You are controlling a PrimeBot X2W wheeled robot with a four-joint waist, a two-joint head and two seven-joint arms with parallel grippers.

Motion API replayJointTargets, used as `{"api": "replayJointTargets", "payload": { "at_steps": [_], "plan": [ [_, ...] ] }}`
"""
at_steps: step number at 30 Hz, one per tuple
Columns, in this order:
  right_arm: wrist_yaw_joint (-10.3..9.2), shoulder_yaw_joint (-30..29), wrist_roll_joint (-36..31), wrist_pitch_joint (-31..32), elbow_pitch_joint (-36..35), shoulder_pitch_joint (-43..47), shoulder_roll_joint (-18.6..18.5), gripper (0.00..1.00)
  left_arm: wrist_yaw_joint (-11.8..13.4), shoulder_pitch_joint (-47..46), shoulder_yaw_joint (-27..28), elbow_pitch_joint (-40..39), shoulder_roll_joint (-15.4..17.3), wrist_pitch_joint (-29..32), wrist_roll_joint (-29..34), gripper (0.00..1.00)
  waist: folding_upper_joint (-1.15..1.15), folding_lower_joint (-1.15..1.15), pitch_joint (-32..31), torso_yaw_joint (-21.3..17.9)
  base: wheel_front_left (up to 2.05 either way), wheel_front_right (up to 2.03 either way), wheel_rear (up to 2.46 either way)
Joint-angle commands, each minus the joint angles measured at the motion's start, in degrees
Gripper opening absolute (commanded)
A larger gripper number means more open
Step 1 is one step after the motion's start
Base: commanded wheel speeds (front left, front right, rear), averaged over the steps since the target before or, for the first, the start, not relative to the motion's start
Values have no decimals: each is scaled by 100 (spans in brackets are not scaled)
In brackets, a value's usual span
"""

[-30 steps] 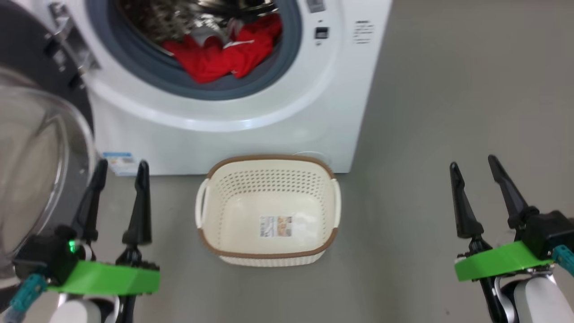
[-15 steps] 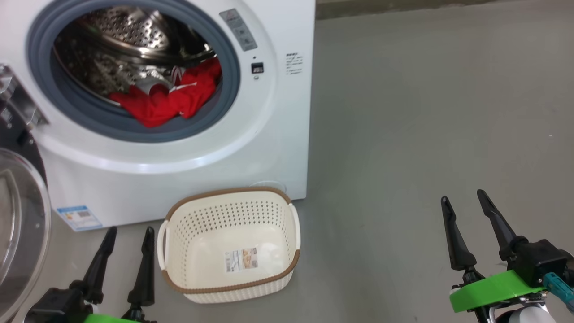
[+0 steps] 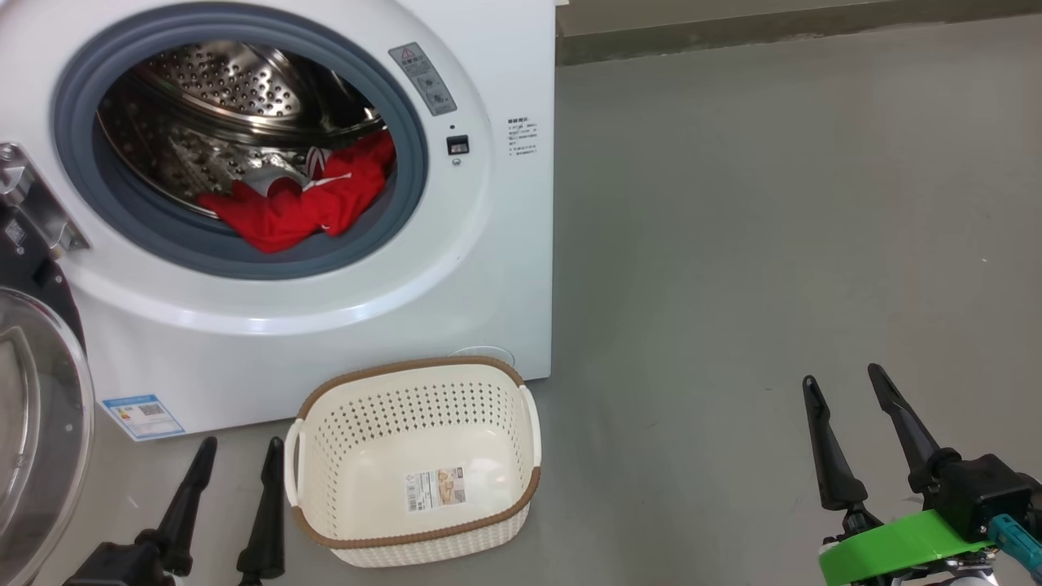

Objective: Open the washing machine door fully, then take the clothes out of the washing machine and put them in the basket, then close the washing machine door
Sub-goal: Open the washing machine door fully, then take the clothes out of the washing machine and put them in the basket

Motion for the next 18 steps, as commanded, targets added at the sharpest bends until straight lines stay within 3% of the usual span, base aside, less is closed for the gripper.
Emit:
{"api": "replayJointTargets", "payload": {
  "at_steps": [1,10,18],
  "plan": [
    [20,129,-26,-36,-162,-109,-46,100,50,-117,175,-116,86,-3,48,100,-1,0,7,14,0,0,0],
    [20,177,37,-36,-129,-136,-46,100,81,-189,114,-123,129,35,27,100,-1,0,47,73,36,-36,0],
    [20,190,36,-36,-111,-129,-46,100,166,-227,145,-148,156,12,55,100,-1,0,66,85,148,-148,0]
  ]
}}
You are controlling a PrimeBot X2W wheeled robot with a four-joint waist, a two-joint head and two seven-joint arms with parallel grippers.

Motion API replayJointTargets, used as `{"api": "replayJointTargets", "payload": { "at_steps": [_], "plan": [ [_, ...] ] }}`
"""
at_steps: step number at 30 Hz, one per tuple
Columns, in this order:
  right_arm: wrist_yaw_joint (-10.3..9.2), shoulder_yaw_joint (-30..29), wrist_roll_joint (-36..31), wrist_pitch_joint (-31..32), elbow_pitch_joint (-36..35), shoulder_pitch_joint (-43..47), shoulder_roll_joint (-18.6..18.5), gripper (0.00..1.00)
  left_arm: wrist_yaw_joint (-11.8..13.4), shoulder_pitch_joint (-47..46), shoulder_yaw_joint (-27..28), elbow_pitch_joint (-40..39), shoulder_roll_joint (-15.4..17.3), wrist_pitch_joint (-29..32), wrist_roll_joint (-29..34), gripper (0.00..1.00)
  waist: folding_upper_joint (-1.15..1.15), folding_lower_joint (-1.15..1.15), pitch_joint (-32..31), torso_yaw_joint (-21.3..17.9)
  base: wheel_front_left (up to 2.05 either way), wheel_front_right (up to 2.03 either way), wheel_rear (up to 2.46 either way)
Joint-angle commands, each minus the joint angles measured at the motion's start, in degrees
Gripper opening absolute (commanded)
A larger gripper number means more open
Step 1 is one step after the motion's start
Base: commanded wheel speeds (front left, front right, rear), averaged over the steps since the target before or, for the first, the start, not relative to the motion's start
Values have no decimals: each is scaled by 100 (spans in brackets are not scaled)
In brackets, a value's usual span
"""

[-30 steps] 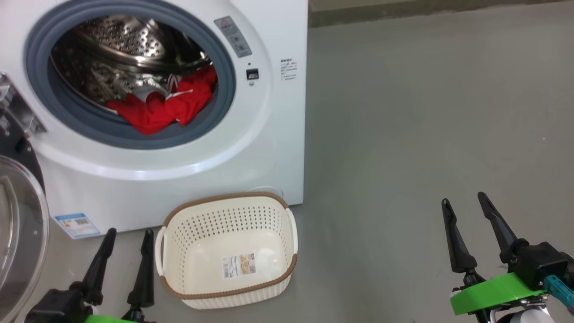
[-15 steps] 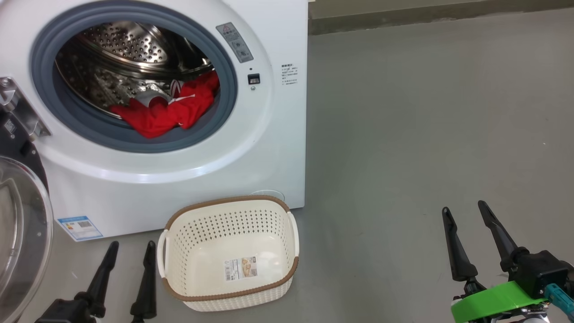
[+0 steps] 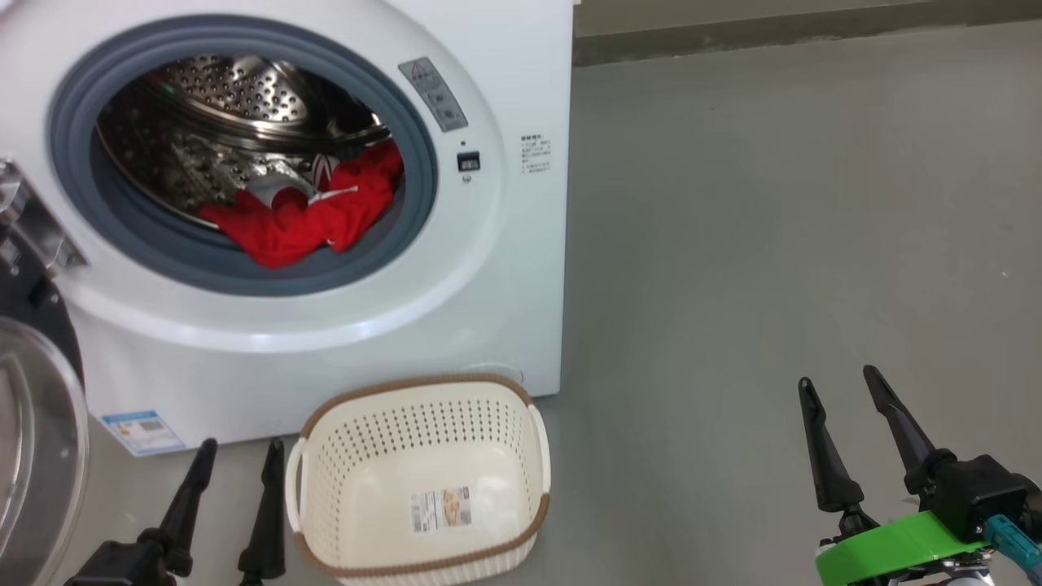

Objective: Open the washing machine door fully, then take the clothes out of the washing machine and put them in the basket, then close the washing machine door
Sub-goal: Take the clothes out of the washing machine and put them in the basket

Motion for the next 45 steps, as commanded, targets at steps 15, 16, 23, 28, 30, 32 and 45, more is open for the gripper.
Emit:
{"api": "replayJointTargets", "payload": {
  "at_steps": [15,16,23,28,30,32,45],
  "plan": [
    [20,148,-54,-36,-104,-125,-48,100,-6,-250,125,-84,102,-64,-55,100,0,0,28,46,139,-139,0],
    [20,148,-58,-36,-99,-123,-48,100,-7,-256,121,-77,100,-65,-58,100,0,0,27,51,33,-33,0],
    [20,173,-62,-36,-81,-132,-48,100,34,-276,155,-55,81,-72,-76,100,0,0,4,57,4,-4,0],
    [20,183,-75,-36,-93,-121,-48,100,159,-300,227,-52,45,-77,-59,100,0,0,19,67,0,0,0],
    [20,184,-83,-36,-99,-117,-48,100,238,-324,265,-63,27,-79,-28,100,0,0,45,80,0,0,0],
    [20,196,-98,-36,-113,-131,-48,100,313,-402,282,-93,0,-81,14,100,0,0,153,127,0,0,0],
    [20,306,-118,-36,-214,-496,-48,100,423,-1117,305,-62,-107,-84,-11,100,0,0,899,256,0,0,0]
  ]
}}
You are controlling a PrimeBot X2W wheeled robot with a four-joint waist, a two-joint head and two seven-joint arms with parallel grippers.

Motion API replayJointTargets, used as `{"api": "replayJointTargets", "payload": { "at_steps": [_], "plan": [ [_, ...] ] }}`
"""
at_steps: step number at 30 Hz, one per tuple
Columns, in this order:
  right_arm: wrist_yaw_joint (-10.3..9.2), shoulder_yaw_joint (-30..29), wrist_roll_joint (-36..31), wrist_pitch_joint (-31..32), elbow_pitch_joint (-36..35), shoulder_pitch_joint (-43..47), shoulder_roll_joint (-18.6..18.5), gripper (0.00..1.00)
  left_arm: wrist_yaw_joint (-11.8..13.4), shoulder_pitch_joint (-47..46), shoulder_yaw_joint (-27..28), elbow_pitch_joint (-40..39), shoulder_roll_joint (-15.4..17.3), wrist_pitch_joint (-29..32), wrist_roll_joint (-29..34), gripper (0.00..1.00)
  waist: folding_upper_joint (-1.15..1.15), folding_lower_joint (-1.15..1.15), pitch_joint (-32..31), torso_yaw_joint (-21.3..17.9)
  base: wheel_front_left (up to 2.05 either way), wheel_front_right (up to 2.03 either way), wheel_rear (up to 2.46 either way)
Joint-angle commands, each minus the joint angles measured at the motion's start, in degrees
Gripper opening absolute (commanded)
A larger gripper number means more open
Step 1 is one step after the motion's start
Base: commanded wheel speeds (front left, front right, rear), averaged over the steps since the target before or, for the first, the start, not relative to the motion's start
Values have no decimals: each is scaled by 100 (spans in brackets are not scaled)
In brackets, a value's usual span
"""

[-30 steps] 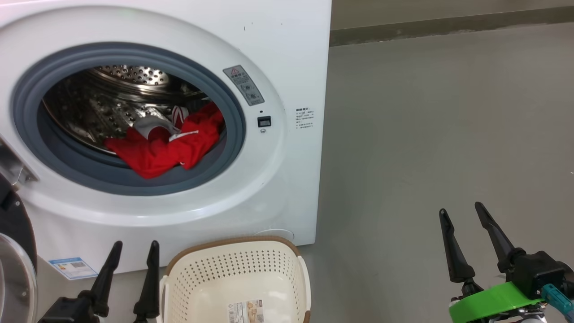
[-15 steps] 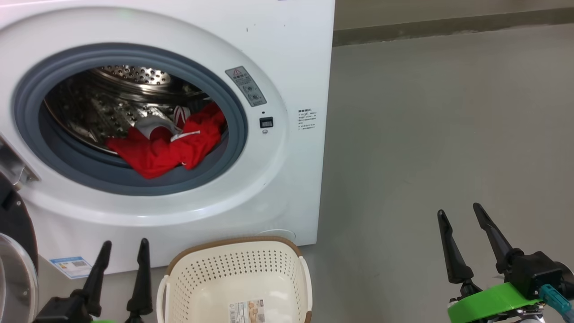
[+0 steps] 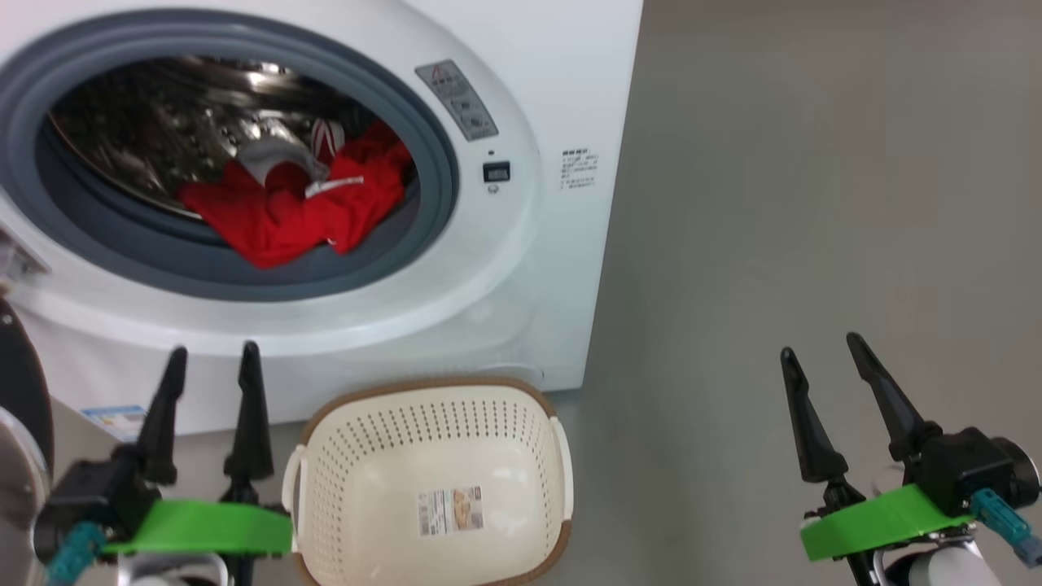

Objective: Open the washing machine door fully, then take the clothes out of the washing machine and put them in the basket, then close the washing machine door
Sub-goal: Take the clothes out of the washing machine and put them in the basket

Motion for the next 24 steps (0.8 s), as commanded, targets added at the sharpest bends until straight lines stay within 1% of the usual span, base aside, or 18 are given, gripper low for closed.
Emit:
{"api": "replayJointTargets", "payload": {
  "at_steps": [1,7,11,14,18,19,24],
  "plan": [
    [20,163,-57,-36,-163,-257,-48,100,67,-341,229,-109,85,-66,-1,100,0,0,310,38,0,0,0],
    [20,202,-57,-36,-235,-492,-48,100,115,-864,282,-71,48,-67,47,100,0,0,809,47,0,0,0],
    [20,261,-73,-36,-298,-720,-48,100,103,-1447,300,119,90,-67,84,100,0,0,1235,69,0,0,0],
    [20,288,-76,-36,-338,-819,-48,100,82,-1696,276,246,126,-67,98,100,0,0,1400,66,0,0,0],
    [20,351,-28,-36,-466,-1048,-48,100,-12,-2380,228,574,250,-50,86,100,0,0,1821,41,0,0,0],
    [20,351,-28,-36,-466,-1048,-48,100,-12,-2380,228,574,250,-50,86,100,0,0,1821,41,0,0,0],
    [20,441,50,-36,-637,-1241,-48,100,5,-3020,237,951,396,-18,111,100,0,0,2177,-25,0,0,0]
  ]
}}
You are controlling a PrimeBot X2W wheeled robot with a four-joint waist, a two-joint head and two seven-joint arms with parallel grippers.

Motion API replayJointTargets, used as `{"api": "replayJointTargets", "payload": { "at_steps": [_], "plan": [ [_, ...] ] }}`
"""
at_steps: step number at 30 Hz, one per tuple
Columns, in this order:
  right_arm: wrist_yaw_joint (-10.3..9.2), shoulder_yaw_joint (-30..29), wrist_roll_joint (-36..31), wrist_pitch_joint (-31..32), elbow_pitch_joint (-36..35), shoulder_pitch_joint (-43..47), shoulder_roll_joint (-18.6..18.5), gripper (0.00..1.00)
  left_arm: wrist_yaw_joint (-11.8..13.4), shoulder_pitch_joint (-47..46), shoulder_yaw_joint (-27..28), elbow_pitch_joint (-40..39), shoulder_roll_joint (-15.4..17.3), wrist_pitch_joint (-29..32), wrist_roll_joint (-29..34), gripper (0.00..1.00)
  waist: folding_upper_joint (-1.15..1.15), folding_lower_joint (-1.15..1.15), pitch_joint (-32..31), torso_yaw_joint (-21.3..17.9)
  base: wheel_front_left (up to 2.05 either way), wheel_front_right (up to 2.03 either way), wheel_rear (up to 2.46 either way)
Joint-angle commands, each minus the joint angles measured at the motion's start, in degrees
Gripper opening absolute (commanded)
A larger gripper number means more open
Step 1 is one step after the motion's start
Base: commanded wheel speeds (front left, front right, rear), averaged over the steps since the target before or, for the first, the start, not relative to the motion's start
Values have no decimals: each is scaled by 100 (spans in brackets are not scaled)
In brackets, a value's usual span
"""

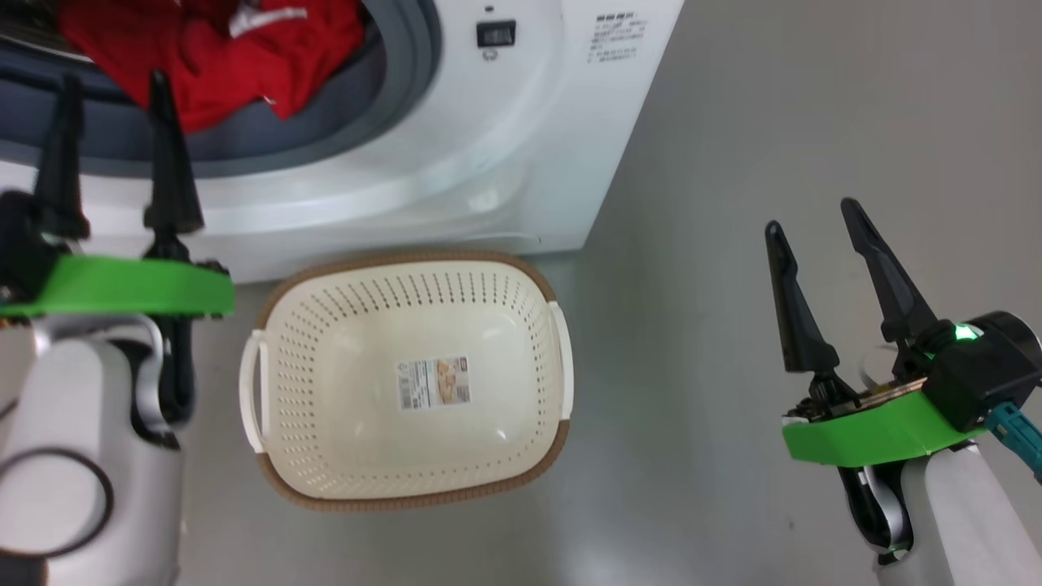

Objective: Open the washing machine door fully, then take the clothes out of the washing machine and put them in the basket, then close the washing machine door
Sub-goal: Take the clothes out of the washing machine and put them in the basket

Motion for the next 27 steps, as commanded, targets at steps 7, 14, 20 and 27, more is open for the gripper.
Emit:
{"api": "replayJointTargets", "payload": {
  "at_steps": [7,14,20,27],
  "plan": [
    [20,249,102,-36,-194,-232,-21,100,-20,-740,199,514,444,249,14,100,0,0,594,-203,0,0,0],
    [20,332,109,-36,-136,-303,-21,100,7,-1472,157,1411,692,701,24,100,0,0,778,-295,0,0,0],
    [20,420,84,-36,-97,-368,-21,100,24,-2087,-97,2221,871,1317,205,100,0,0,844,-359,0,0,0],
    [20,557,119,-36,-89,-418,-21,100,81,-2478,-397,2954,1129,1763,499,100,0,0,861,-502,0,0,0]
  ]
}}
